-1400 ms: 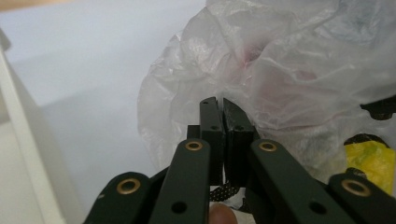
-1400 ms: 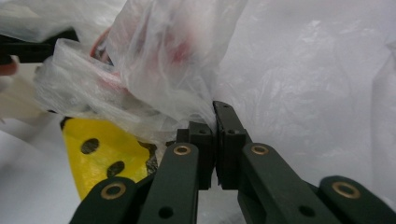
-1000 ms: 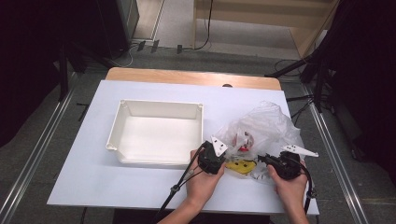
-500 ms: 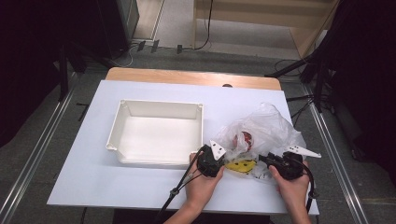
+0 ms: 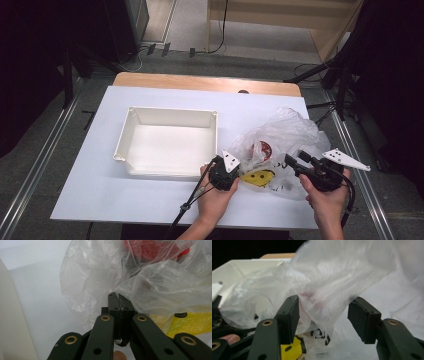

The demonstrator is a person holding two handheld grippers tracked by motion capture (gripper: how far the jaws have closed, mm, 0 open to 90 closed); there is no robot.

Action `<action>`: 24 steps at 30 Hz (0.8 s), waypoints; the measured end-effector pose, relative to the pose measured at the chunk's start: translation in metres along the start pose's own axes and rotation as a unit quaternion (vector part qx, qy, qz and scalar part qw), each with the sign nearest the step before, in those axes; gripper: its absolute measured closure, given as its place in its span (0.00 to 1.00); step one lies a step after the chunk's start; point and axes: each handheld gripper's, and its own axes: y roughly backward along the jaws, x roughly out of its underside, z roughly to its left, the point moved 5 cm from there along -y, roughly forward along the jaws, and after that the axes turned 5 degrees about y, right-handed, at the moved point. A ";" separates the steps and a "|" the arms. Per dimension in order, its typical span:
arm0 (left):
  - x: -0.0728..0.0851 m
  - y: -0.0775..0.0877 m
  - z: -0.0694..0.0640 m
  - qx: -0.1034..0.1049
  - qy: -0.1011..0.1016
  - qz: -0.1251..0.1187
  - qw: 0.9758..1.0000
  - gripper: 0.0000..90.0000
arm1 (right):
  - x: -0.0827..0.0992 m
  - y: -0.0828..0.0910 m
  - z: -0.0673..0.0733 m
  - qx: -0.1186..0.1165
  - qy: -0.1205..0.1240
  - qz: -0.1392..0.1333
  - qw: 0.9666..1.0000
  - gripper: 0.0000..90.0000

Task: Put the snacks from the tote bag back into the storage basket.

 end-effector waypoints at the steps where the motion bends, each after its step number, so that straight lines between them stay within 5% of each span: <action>1: 0.000 0.000 0.000 0.000 0.001 -0.001 1.000 1.00 | -0.003 0.003 0.000 0.001 0.002 -0.004 1.000 0.48; 14: 0.000 0.000 0.000 0.007 0.004 -0.005 1.000 1.00 | -0.044 0.040 0.003 0.007 0.003 -0.056 0.998 0.47; 24: 0.000 0.000 -0.001 0.008 0.004 -0.004 1.000 1.00 | -0.087 0.055 -0.009 0.061 0.008 -0.119 0.991 0.27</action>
